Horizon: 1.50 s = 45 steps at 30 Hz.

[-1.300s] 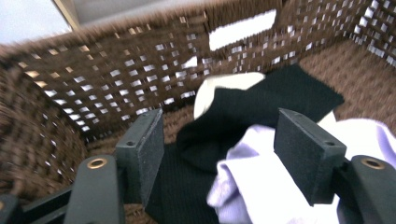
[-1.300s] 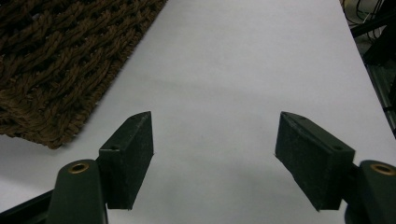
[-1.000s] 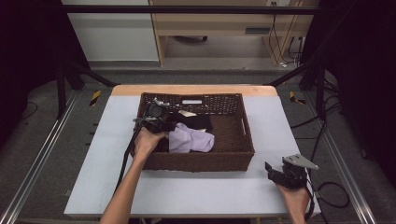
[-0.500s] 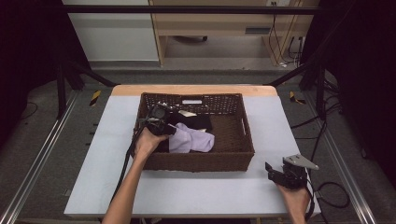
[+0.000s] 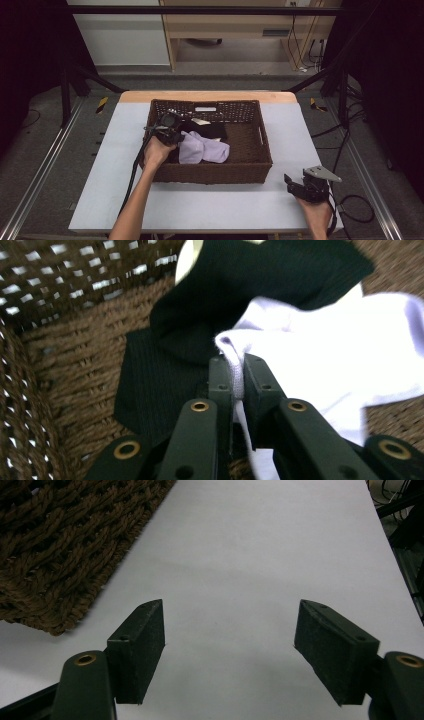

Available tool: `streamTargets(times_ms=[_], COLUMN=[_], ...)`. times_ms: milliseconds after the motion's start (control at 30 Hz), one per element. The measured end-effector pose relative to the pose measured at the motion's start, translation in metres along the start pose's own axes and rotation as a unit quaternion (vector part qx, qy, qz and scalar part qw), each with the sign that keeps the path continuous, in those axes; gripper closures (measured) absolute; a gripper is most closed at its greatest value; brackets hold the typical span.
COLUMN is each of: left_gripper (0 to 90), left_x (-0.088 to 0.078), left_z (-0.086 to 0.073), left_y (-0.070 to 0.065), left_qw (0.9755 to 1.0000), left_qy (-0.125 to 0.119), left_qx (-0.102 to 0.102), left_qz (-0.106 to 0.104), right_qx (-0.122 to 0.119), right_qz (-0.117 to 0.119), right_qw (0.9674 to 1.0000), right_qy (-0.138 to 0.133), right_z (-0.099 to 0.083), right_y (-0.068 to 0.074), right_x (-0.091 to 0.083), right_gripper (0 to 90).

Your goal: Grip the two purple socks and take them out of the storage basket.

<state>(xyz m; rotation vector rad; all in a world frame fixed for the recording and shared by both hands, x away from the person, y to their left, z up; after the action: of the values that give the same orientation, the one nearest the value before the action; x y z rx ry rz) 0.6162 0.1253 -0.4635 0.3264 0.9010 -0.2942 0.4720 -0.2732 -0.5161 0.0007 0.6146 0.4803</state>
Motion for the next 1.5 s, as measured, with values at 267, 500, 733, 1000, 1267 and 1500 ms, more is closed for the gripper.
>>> streamTargets(times_ms=[267,500,733,1000,1267,1500], left_gripper=[83.5,84.0,84.2,84.2,84.2,84.1], left_x=[-0.019,-0.040,-0.073,-0.111,-0.145,-0.173], left_z=[0.010,0.020,0.028,0.029,0.019,0.005], left_y=[0.003,0.008,0.013,0.019,0.021,0.015], left_qw=[0.9963,0.9867,0.9707,0.9555,0.9433,0.9372], left_qy=[-0.085,-0.159,-0.234,-0.284,-0.321,-0.342], left_qx=[-0.010,-0.032,-0.050,-0.073,-0.077,-0.061], left_qz=[-0.013,-0.013,-0.020,-0.028,-0.032,-0.030], right_qx=[-0.001,0.000,0.002,-0.001,-0.001,0.000], right_qz=[-0.002,-0.001,-0.002,-0.003,-0.003,-0.003], right_qw=[1.0000,1.0000,1.0000,1.0000,1.0000,1.0000], right_qy=[0.001,0.001,0.001,-0.001,-0.001,-0.003], right_z=[-0.001,0.000,0.000,0.000,0.000,0.000], right_y=[-0.001,-0.001,-0.002,-0.001,-0.001,-0.001], right_x=[0.000,0.000,0.000,0.000,-0.001,-0.002], right_gripper=[28.4,28.5,29.1,29.4,29.7,29.7])
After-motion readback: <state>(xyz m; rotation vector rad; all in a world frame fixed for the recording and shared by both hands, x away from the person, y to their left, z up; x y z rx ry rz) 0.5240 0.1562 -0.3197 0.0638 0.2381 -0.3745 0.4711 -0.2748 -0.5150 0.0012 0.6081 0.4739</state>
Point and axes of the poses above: each handheld gripper's, and its own axes: x roughly forward along the jaws, z roughly out of its top, y roughly to its left, the point moved 7 cm from there along x, roughly forward along the jaws, and after that the axes turned 15 degrees about z, right-handed, at the moved point
